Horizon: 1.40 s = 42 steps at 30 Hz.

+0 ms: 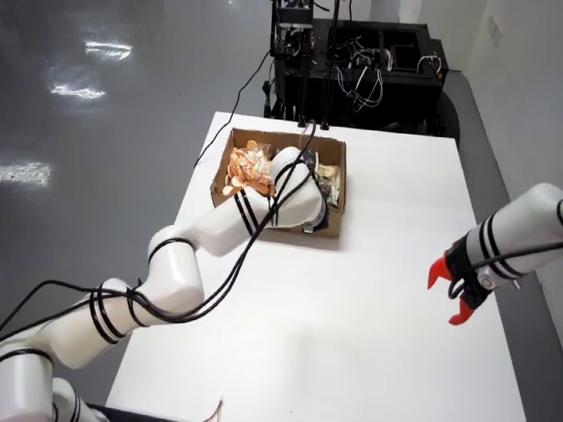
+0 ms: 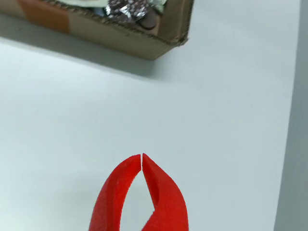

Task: Grasp a snack and put it in the bin.

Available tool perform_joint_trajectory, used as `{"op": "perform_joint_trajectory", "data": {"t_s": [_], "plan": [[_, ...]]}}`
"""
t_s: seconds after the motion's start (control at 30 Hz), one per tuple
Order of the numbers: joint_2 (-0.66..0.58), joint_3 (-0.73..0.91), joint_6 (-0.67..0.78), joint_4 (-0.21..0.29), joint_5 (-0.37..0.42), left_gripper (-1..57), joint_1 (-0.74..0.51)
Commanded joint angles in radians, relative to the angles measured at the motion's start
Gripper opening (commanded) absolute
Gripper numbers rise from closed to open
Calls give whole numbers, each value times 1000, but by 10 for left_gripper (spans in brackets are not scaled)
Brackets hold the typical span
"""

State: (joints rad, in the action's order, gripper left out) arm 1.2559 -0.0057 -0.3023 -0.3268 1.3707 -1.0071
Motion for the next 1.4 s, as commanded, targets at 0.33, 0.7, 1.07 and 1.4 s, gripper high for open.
{"op": "perform_joint_trajectory", "data": {"t_s": [0.33,0.7,1.07,1.4], "plan": [[-128,231,91,106,-10,-6,-52],[-159,291,132,205,-12,-5,-94],[-156,283,139,249,-18,-4,-133],[-60,98,216,254,-20,-4,-151]]}}
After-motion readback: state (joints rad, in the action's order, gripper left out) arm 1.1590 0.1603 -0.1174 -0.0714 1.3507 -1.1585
